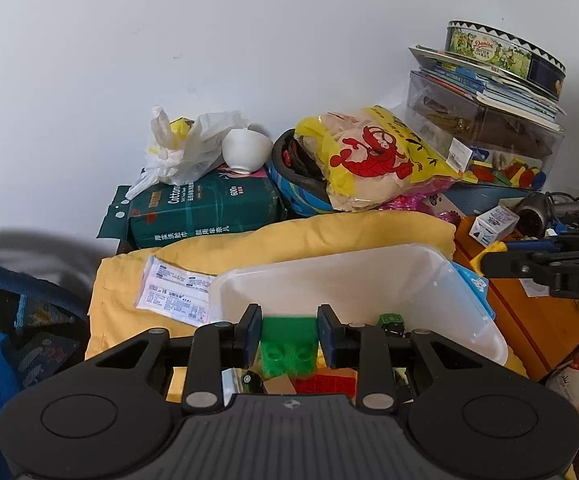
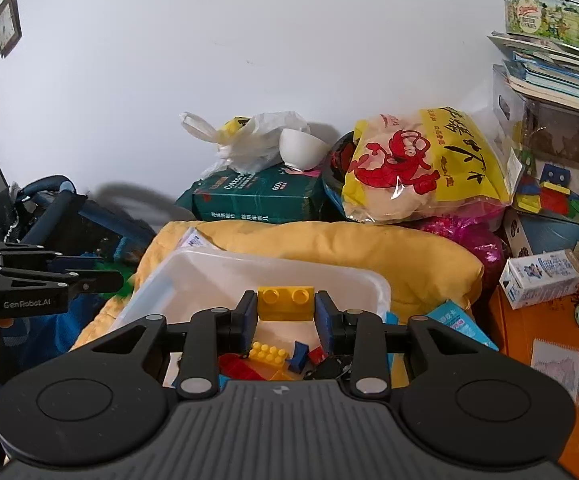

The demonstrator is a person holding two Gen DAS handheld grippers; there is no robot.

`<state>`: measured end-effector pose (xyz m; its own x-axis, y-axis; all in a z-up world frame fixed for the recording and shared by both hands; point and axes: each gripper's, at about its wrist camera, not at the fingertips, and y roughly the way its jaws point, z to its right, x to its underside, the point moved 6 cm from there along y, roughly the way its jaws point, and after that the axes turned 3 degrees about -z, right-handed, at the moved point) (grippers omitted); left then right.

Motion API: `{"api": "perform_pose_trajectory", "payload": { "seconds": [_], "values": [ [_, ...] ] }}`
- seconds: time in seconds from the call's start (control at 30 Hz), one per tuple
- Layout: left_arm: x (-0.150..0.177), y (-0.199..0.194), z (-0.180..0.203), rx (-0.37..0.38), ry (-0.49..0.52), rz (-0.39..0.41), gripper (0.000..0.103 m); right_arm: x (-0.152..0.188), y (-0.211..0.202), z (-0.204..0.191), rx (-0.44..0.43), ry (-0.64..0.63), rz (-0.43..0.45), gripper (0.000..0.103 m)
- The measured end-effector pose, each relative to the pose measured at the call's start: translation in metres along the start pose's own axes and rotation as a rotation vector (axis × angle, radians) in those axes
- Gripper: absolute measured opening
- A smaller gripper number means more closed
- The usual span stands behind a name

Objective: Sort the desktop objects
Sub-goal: 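Carry the green brick and yellow brick over the white bin, then open both tools to drop the green and yellow bricks into the bin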

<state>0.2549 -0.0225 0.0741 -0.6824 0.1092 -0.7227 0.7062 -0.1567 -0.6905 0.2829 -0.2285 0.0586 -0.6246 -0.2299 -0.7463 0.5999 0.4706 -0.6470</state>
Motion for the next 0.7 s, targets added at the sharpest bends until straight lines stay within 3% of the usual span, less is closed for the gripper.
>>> {"api": "perform_pose_trajectory", "payload": {
  "seconds": [0.7],
  "values": [
    [-0.002, 0.033, -0.001, -0.018, 0.010, -0.054, 0.034, -0.003, 0.034, 0.007, 0.008, -0.031, -0.069, 0.034]
  ]
}}
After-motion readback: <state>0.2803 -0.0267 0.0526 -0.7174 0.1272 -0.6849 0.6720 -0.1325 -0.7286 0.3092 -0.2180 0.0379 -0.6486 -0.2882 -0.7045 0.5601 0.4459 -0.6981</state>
